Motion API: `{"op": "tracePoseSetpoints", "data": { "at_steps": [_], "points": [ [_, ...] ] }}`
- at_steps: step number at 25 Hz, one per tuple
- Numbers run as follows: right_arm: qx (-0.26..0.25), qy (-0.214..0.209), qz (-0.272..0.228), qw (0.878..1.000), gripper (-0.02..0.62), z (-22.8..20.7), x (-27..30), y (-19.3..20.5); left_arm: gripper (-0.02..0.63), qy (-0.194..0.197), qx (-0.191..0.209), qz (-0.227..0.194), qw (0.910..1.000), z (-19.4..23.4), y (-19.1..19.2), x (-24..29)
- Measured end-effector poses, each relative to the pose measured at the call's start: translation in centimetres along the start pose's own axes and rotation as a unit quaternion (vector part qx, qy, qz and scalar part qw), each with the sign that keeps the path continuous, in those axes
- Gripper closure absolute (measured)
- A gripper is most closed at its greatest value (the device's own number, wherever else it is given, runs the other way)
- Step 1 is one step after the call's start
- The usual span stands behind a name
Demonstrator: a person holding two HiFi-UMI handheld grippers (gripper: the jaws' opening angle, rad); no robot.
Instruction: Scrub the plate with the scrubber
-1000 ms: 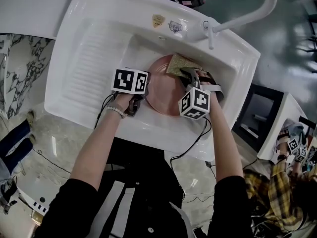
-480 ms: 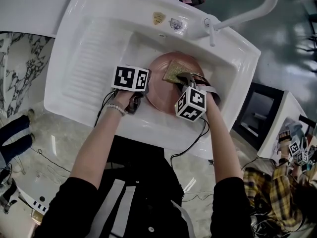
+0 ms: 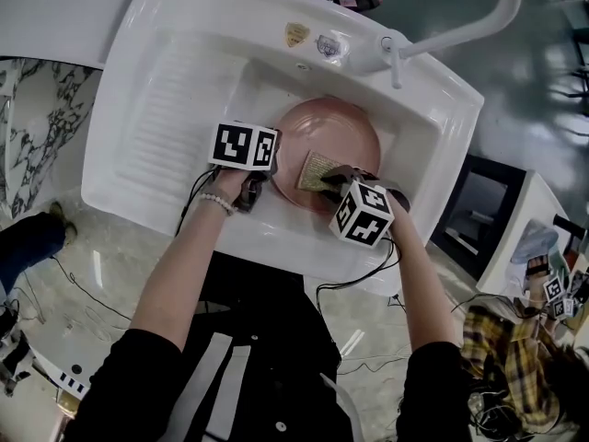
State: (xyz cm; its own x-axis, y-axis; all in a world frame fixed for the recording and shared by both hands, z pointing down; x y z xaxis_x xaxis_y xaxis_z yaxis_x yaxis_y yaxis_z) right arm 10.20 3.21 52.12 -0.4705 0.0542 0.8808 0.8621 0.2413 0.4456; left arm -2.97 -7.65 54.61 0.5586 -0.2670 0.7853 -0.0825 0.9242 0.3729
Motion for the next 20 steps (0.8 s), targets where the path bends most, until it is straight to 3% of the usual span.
{"op": "tracePoseSetpoints", "data": {
  "at_steps": [8,14,17,20],
  "points": [
    [0.052,-0.111,-0.014,0.992,0.512,2.8,-0.5,-0.7,0.591,0.001,0.0,0.0,1.0,0.0,0.0,0.0],
    [0.102,-0.151,-0.051,0.982,0.512,3.5,-1.3,-1.9,0.591,-0.001,0.0,0.001,1.0,0.0,0.0,0.0],
    [0.103,-0.125,-0.076,0.984,0.512,2.5,-2.2,-2.5,0.591,0.0,0.001,0.001,1.0,0.0,0.0,0.0],
    [0.064,-0.028,-0.091,0.993,0.515,0.4,-2.7,-2.8,0.591,0.0,0.001,0.001,1.0,0.0,0.0,0.0]
  ]
}}
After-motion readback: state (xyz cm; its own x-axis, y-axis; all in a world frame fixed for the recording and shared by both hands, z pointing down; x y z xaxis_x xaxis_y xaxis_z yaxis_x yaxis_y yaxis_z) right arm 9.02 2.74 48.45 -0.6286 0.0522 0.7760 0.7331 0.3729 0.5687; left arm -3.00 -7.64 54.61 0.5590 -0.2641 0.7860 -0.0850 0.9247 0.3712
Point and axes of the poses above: the fingertips, and each gripper's own axes: x forward along the fingers, z to its left, y out of its underside, the point moved 5 cm from there along -x, backward along the fingers, and after that the axes turned 6 degrees about -z, right-handed, at the moved point
